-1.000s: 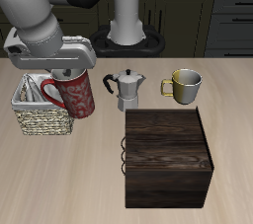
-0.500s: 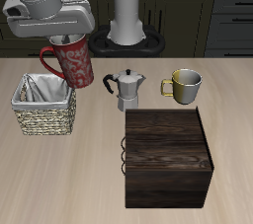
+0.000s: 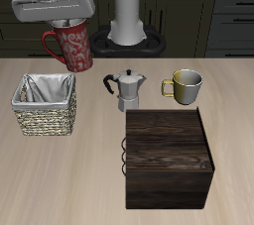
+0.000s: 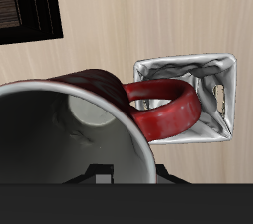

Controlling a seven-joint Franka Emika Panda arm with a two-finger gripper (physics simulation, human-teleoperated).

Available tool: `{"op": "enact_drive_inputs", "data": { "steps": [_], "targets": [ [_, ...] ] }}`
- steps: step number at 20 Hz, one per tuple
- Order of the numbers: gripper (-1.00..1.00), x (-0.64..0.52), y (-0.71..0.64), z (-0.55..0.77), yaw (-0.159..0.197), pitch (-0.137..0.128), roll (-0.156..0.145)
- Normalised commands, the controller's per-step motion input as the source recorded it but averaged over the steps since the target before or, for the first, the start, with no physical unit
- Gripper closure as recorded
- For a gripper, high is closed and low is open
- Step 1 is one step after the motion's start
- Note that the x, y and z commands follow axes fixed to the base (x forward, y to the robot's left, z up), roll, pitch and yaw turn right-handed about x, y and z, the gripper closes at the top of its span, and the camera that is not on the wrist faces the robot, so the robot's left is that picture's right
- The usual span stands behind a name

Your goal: Place the red mug in the basket

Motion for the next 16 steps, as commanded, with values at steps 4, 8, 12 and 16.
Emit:
{"op": "enact_drive_inputs", "data": {
  "steps": [4, 8, 12, 16],
  "targets": [
    [1.0, -0.32, -0.17, -0.06, -0.026, -0.007, -0.005],
    [1.0, -0.33, -0.31, -0.07, -0.028, -0.026, -0.064],
    [1.0, -0.23, -0.21, 0.02, -0.019, -0.032, -0.05],
    [1.0, -0.06, -0.25, 0.05, -0.028, -0.032, -0.061]
  ]
}}
